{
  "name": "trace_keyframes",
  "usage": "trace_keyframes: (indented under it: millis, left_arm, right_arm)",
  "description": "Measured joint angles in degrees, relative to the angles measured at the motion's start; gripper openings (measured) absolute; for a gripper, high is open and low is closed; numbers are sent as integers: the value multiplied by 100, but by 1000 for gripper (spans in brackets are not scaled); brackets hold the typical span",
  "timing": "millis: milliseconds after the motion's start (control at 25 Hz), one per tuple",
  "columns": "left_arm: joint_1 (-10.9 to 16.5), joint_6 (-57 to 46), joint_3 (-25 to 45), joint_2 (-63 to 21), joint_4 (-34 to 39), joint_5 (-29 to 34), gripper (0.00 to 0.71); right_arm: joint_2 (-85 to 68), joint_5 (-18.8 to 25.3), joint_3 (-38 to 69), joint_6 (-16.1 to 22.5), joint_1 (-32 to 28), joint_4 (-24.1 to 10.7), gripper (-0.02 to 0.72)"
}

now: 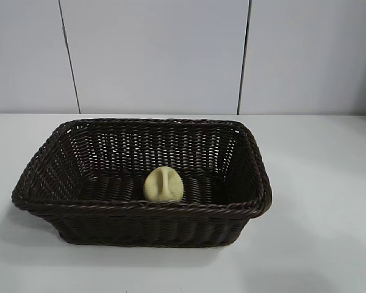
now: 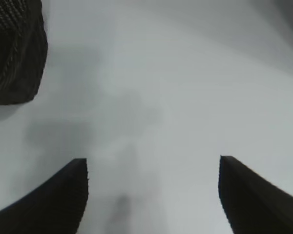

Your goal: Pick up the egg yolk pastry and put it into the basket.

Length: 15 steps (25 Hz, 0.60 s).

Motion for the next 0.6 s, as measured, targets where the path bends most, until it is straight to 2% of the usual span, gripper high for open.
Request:
trace_keyframes:
  millis: [160,600]
  left_arm:
    - [0,0,0,0,0,0,606]
    - [0,0,0,0,0,0,606]
  right_arm:
    - [-549,25,0,0,0,0,539]
    - [-576,37,0,0,0,0,539]
